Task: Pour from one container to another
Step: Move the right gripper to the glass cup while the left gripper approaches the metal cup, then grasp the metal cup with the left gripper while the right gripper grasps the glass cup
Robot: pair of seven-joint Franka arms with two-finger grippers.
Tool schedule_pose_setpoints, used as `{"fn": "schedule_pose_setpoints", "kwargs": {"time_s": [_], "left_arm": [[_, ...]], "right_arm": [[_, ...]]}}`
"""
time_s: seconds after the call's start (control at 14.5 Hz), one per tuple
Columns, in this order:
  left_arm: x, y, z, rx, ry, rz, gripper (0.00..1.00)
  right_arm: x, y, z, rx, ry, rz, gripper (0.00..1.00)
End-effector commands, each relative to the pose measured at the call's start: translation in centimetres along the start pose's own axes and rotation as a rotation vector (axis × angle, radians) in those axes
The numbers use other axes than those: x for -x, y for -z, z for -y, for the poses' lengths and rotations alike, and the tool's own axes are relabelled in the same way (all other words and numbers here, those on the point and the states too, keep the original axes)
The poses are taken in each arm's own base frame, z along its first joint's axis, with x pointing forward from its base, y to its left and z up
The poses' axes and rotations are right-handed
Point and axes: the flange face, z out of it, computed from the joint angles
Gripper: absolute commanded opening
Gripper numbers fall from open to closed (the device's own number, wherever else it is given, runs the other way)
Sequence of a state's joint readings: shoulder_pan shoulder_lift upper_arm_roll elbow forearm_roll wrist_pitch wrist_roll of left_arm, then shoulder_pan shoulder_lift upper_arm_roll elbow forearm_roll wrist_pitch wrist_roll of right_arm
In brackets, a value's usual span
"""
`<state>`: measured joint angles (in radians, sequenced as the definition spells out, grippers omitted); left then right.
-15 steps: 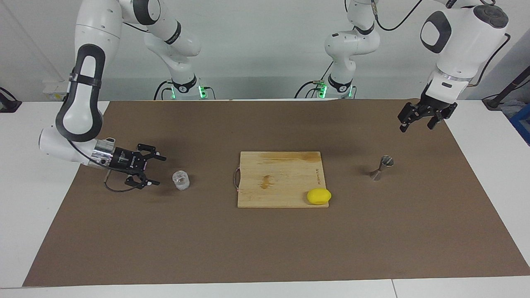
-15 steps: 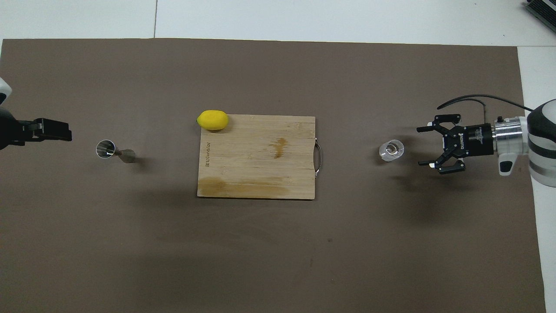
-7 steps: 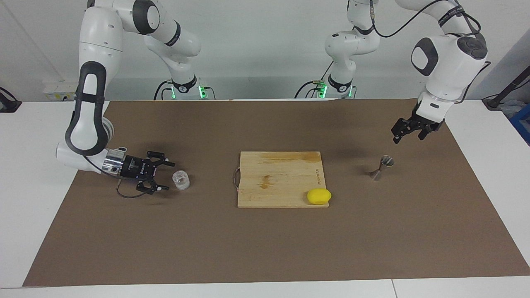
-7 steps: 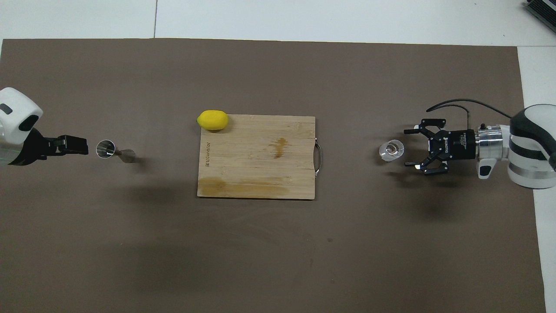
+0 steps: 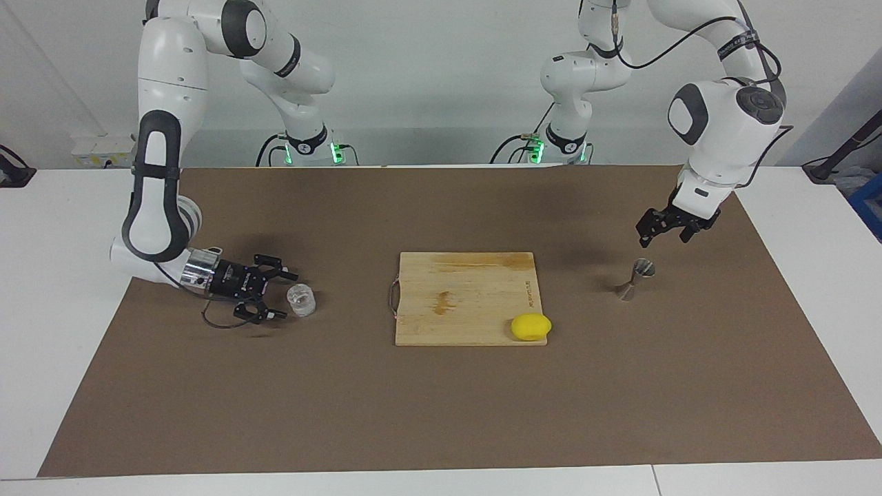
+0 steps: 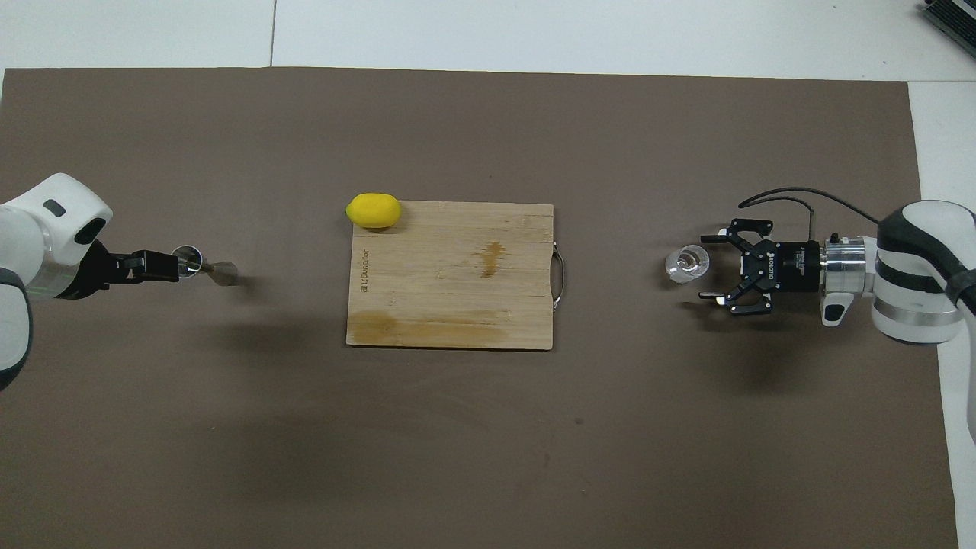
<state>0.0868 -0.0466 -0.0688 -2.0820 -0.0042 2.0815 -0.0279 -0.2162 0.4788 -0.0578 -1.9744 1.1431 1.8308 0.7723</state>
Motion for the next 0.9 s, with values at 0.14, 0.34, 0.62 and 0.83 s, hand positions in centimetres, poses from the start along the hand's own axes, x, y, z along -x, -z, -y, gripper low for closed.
{"fn": "schedule_pose_setpoints", "kwargs": {"time_s": [0.14, 0.34, 0.62, 0.83], "left_arm": [[0.9, 0.9, -0.5, -0.012, -0.008, 0.033, 1.00], [1.1, 0.9, -1.1, -0.012, -0.029, 0.043, 1.00], [1.2, 0.8, -0.3, -0.011, -0.066, 0.043, 1.00], [1.0, 1.3, 1.1, 0.004, -0.236, 0.042, 1.00]], "right_arm": [[0.3, -0.7, -0.7, -0.031, 0.012, -0.004, 1.00], [0.3, -0.9, -0.6, -0.033, 0.009, -0.011, 1.00], [0.3, -0.9, -0.6, -0.031, 0.011, -0.012, 1.00], [1.0, -1.6, -0.3, -0.020, 0.023, -0.014, 1.00]]}}
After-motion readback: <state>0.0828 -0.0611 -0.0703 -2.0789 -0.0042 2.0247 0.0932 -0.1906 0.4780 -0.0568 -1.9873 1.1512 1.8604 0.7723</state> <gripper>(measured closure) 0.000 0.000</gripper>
